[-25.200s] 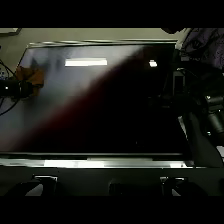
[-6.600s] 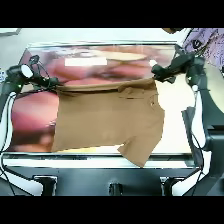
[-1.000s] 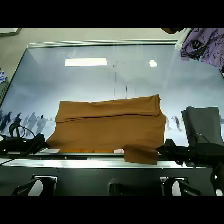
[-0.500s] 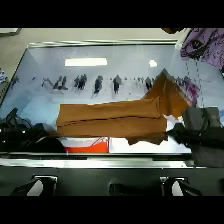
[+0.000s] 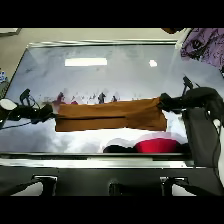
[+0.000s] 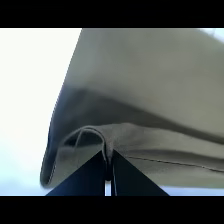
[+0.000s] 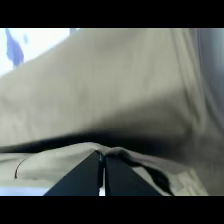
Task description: Fold the clothes and pants, and hang the long-sleeved shirts on hangers.
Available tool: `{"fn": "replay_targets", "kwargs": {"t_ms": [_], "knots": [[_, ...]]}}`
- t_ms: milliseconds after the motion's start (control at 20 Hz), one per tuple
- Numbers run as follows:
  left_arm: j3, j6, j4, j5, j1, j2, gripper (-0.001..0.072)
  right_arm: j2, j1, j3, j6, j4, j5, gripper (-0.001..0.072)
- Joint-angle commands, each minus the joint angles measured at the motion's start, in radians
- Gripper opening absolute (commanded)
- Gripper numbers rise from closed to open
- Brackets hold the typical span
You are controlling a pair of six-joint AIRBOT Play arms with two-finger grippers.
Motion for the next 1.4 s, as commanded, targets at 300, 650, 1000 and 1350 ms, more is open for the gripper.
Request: {"fn": "replay_targets", "kwargs": {"t_ms": [300,650,1000,1350], "knots": [[0.24,-0.002,0.028,0.022,-0.045,-0.251,0.0015,-0.228,0.024,0.171,0.047,-0.021,0.086,0.0021],[0.272,-0.002,0.023,0.049,-0.078,-0.36,0.0043,-0.305,0.024,0.171,0.047,0.031,0.125,0.003],[0.396,-0.049,0.087,-0.069,-0.058,-0.312,0.0536,-0.304,-0.146,0.369,-0.005,0.044,-0.18,0.0548],[0.417,-0.1,0.179,-0.085,-0.055,-0.2,0.0544,-0.428,-0.27,0.37,-0.195,0.079,-0.407,0.0678]]}}
